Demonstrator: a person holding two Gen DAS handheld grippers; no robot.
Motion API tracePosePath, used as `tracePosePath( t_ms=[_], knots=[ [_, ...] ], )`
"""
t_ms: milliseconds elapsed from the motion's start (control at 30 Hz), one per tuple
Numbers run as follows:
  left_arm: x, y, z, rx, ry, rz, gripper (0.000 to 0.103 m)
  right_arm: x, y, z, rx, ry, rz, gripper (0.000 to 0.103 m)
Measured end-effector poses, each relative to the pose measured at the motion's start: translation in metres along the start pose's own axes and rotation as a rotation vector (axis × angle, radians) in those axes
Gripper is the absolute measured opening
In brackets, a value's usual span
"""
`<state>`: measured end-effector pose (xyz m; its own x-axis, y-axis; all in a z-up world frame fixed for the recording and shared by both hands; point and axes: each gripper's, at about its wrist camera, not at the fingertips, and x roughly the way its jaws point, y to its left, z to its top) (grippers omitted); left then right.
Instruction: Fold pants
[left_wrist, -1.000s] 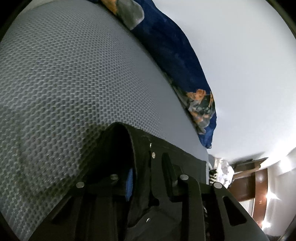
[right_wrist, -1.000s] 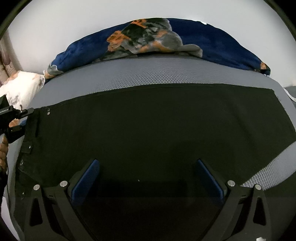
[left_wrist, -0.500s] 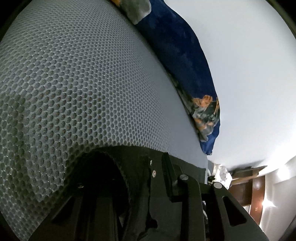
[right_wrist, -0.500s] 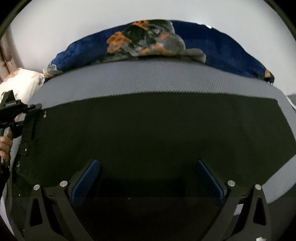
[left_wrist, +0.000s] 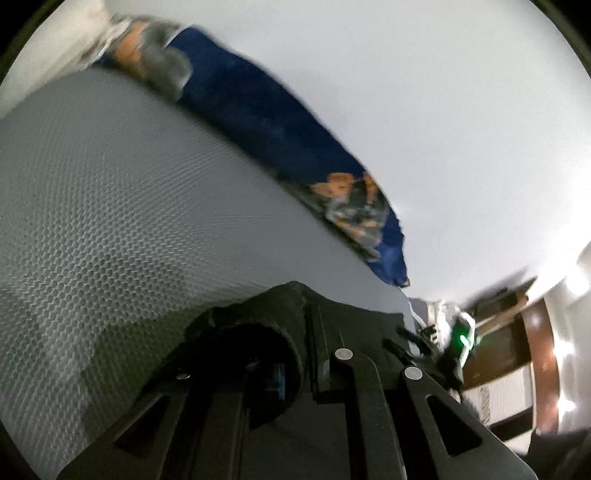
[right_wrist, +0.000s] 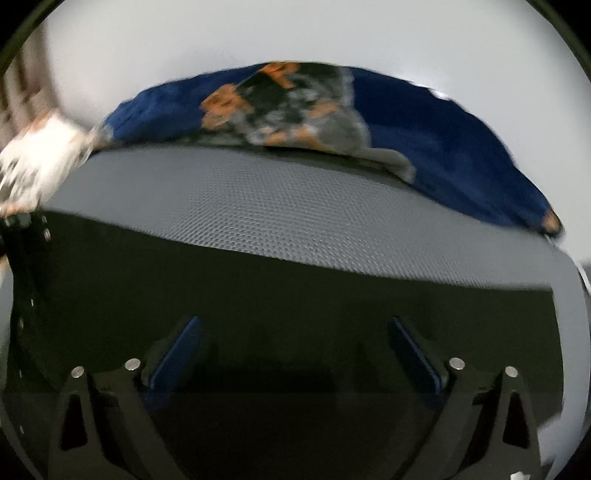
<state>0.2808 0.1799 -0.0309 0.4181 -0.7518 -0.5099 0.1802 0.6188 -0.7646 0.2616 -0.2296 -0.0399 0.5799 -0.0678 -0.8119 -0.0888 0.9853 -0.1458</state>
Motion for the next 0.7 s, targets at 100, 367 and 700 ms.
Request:
tracePosePath(
  t_ms=[100, 367, 700],
  knots=[
    [-0.016, -0.01, -0.008, 0.02, -0.014, -0.005, 0.009, 0.019, 0.002, 0.015, -0.145, 0.05, 0.064, 0.092],
    [-0.047, -0.03, -0.026, 0.065, -0.051, -0.051, 0.009, 0.054, 0.002, 0.046, -0.35, 0.149, 0.232, 0.085],
    [-0.057, -0.037, -0.028, 0.078, -0.048, -0.025, 0.009, 0.07, 0.01, 0.075, -0.458, 0.259, 0.429, 0.071]
  ],
)
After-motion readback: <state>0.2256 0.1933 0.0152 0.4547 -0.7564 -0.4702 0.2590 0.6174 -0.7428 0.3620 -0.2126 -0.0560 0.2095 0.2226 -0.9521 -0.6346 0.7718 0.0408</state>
